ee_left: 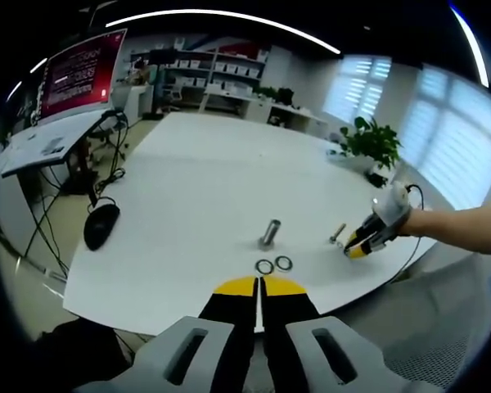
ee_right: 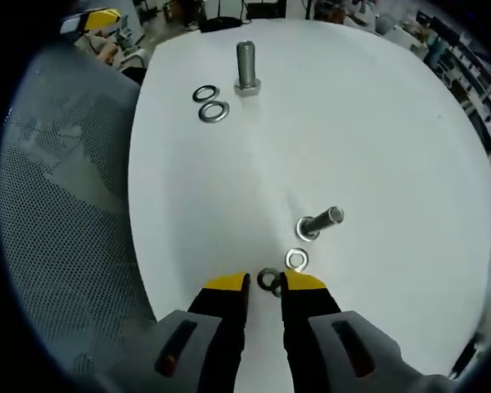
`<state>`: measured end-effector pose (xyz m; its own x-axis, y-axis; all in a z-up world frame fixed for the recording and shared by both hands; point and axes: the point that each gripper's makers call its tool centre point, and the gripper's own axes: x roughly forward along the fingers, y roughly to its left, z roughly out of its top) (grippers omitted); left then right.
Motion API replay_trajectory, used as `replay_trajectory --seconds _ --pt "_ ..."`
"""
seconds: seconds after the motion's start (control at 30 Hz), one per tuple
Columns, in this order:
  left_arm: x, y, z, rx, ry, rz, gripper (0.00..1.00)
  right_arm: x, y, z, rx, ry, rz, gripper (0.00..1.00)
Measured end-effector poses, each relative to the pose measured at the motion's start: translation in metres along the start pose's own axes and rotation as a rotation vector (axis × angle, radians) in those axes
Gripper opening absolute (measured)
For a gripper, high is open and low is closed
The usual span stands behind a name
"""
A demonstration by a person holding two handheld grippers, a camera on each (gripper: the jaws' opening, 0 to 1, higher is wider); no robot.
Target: Place the washer onto the threaded stud by aligning its center hole with the stud, sliding it down to the base, and recovering from edge contact or off-axis alignment until the washer reaches the visible bottom stop.
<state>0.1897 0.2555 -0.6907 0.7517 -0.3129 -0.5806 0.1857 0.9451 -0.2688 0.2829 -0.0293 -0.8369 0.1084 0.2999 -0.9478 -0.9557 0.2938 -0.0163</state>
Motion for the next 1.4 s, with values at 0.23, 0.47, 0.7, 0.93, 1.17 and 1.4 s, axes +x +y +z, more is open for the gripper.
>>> replay_trajectory --seconds 0.23,0.47,0.7,0.93,1.17,1.4 --pt "0.000 0.000 0.000 0.005 0.002 0.002 0.00 0.003 -0.003 -0.005 -0.035 0.022 -0.004 0.17" --pt "0.000 0.000 0.000 0.005 0.003 0.001 0.00 0.003 -0.003 -0.004 0.007 0.009 0.002 0.18" --pt "0.000 -0.001 -0.001 0.005 0.003 -0.001 0.00 0.004 -0.001 0.001 0.007 0.006 0.017 0.19" --pt "0.000 -0.001 0.000 0.002 0.000 -0.003 0.00 0.006 -0.004 0.004 -0.027 0.009 0.009 0.15" --pt "0.000 -0.001 0.000 0.005 0.001 -0.003 0.00 -0.005 -0.002 0.008 0.022 -0.036 0.017 0.15" --pt "0.000 -0.001 0.000 0.006 0.001 -0.005 0.00 -0.026 -0.004 0.019 0.044 -0.099 -0.005 0.15"
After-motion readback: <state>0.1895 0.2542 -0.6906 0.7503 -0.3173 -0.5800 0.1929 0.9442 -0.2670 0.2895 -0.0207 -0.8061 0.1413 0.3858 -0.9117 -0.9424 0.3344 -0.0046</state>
